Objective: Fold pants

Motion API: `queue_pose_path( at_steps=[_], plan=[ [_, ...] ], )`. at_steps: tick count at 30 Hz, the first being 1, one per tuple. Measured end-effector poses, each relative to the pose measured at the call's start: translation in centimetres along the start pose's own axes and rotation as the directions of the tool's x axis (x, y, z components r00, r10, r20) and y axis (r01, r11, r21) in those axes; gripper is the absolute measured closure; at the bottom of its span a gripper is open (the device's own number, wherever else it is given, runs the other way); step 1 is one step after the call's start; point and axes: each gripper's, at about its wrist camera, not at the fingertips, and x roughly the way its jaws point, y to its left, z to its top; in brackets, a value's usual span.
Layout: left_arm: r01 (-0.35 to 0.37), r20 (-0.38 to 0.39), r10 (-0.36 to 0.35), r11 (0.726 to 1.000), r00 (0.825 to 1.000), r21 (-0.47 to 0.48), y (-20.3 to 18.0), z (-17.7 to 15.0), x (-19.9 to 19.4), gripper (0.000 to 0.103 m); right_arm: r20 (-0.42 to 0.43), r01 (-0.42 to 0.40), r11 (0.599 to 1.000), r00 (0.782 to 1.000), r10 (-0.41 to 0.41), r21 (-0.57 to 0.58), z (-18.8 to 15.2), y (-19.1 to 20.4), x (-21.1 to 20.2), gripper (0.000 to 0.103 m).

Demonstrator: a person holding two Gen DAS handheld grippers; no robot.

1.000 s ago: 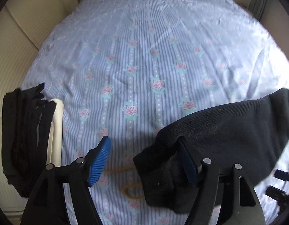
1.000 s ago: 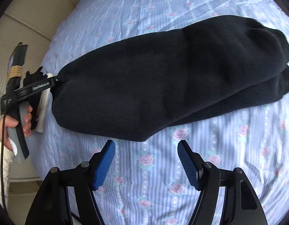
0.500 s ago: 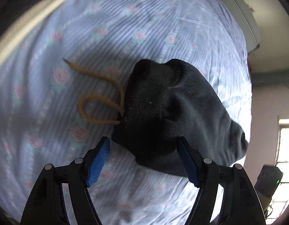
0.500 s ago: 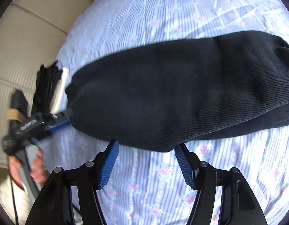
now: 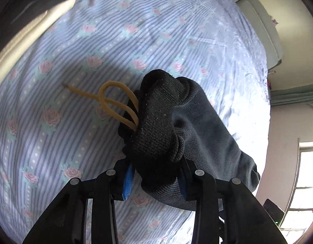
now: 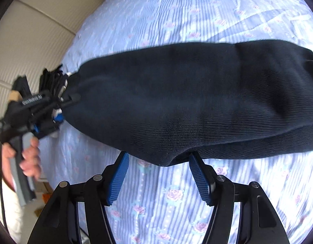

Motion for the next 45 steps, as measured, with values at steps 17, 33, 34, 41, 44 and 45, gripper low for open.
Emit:
queue_pose_path(
  at_steps=[17,33,34,41,44,45],
  plan=[
    [-0.053,-0.011,0.054,0.998,0.998,0.035,1.7,0.1,1.0,0.064,0.01,-0.04,0.999,0.999,0.04,0.0,0.3,0.6,1.1,0.056],
    [-0.234,0.155,0.179,0.826,0.972,0.513,-6.7,-6.7,-5.5,0.039,0.206,0.052,0.995,0.976,-0.069,0.088,-5.2,-0.9,-9.7,0.032],
    [-0.218,0.159,0.156,0.805,0.975,0.552,-7.8,-7.6,-5.7,0.039,0.24,0.063,0.99,0.966,-0.091,0.124,-5.4,-2.3,-10.9,0.032],
    [-0.134,0.106,0.082,0.658,0.991,0.741,-16.2,-13.5,-1.5,0.037,0.371,0.106,0.896,0.884,-0.283,0.431,-3.5,-14.6,-17.3,0.032],
    [-0.14,0.106,0.092,0.548,0.99,0.825,-19.2,-16.5,1.3,0.037,0.378,0.029,0.846,0.886,-0.268,0.533,-2.3,-19.1,-17.6,0.032],
    [-0.149,0.114,0.099,0.516,0.989,0.843,-19.7,-17.6,1.9,0.037,0.37,0.004,0.828,0.893,-0.255,0.56,-2.0,-20.2,-17.3,0.032]
  ],
)
